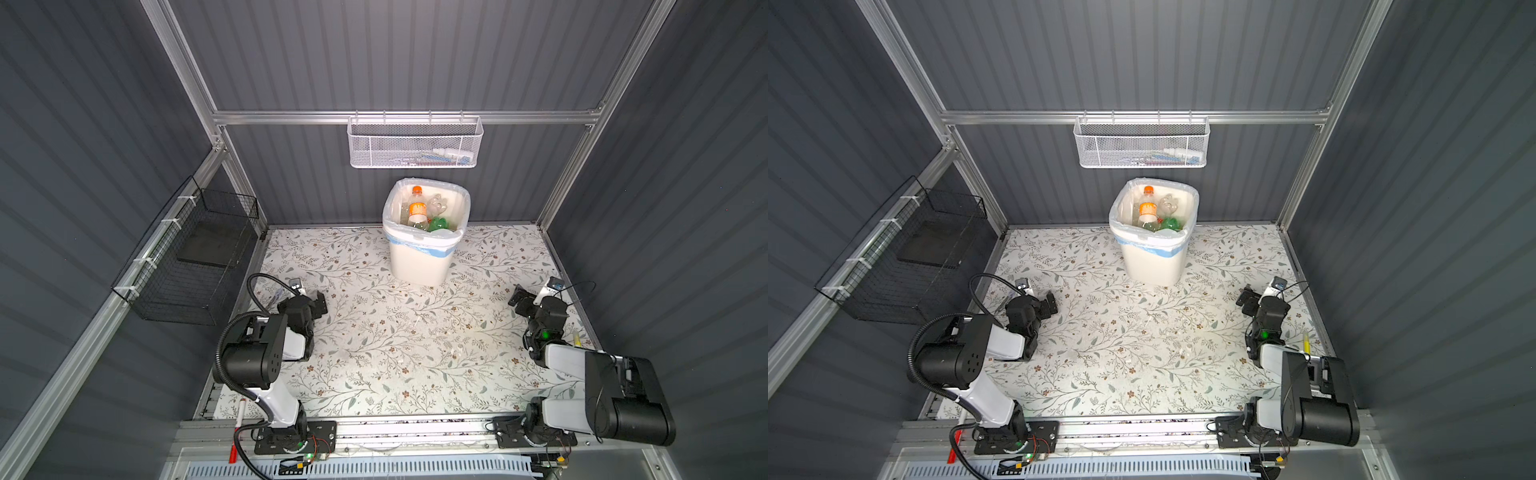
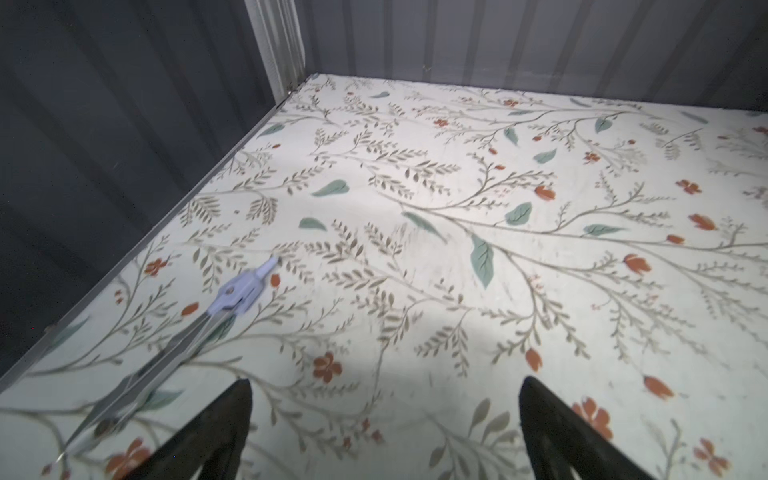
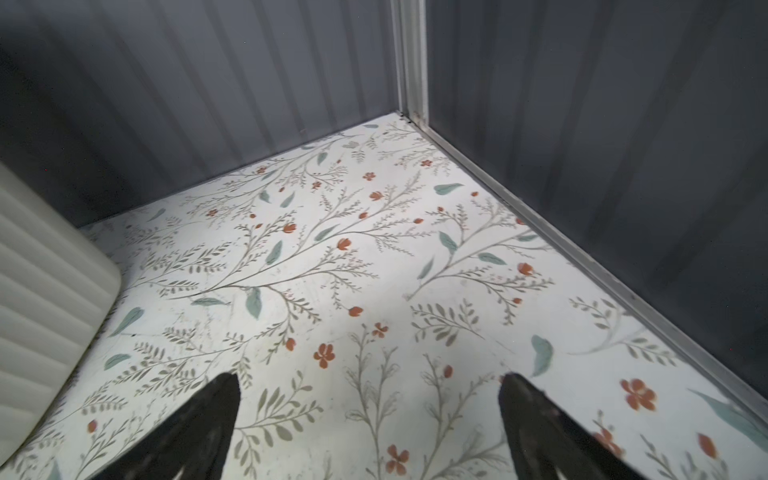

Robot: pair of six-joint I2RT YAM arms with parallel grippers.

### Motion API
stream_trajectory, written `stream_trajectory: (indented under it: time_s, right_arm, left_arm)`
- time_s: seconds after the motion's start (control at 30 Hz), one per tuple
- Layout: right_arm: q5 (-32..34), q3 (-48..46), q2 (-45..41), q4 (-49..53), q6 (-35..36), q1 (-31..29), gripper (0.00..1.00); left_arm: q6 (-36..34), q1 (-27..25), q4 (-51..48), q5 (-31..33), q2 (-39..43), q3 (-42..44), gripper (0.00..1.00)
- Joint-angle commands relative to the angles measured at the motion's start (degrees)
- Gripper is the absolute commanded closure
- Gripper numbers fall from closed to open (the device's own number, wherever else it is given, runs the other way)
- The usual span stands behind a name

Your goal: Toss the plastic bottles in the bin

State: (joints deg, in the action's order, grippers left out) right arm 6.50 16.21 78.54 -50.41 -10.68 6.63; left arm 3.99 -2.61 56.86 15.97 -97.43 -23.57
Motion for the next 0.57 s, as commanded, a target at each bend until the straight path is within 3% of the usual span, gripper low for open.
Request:
stream_trajectory:
  time_s: [0.0, 0.07, 0.17, 0.23, 0.3, 0.53]
  right_arm:
    - [-4.3, -0.3, 6.1, -12.6, 4.9, -1.7, 0.01]
    - [-3.5, 1.2, 3.4, -4.9, 4.8, -2.1, 0.01]
    - [-2.0, 0.5, 5.6, -10.1, 4.9, -2.4, 0.01]
    - [-2.0, 1.6, 4.0, -5.3, 4.7, -2.4, 0.01]
    - [-2.0, 0.8, 5.3, -9.2, 4.9, -2.4, 0.01]
    - [-2.0, 0.8, 5.0, -8.5, 4.9, -2.4, 0.01]
  left_arm:
    - [-2.1, 0.2, -1.4, -2.5, -0.7, -1.7, 0.00]
    - [-2.1, 0.2, -2.2, -2.5, -0.6, -1.8, 0.00]
    - [-2.1, 0.2, -2.0, -2.5, -0.6, -1.8, 0.00]
    - [-2.1, 0.1, -1.9, -2.5, -0.5, -1.7, 0.00]
    - [-2.1, 0.1, -2.0, -2.5, -0.6, -1.8, 0.00]
    - [-2.7, 0.0, -3.0, -3.1, -0.7, -2.5, 0.00]
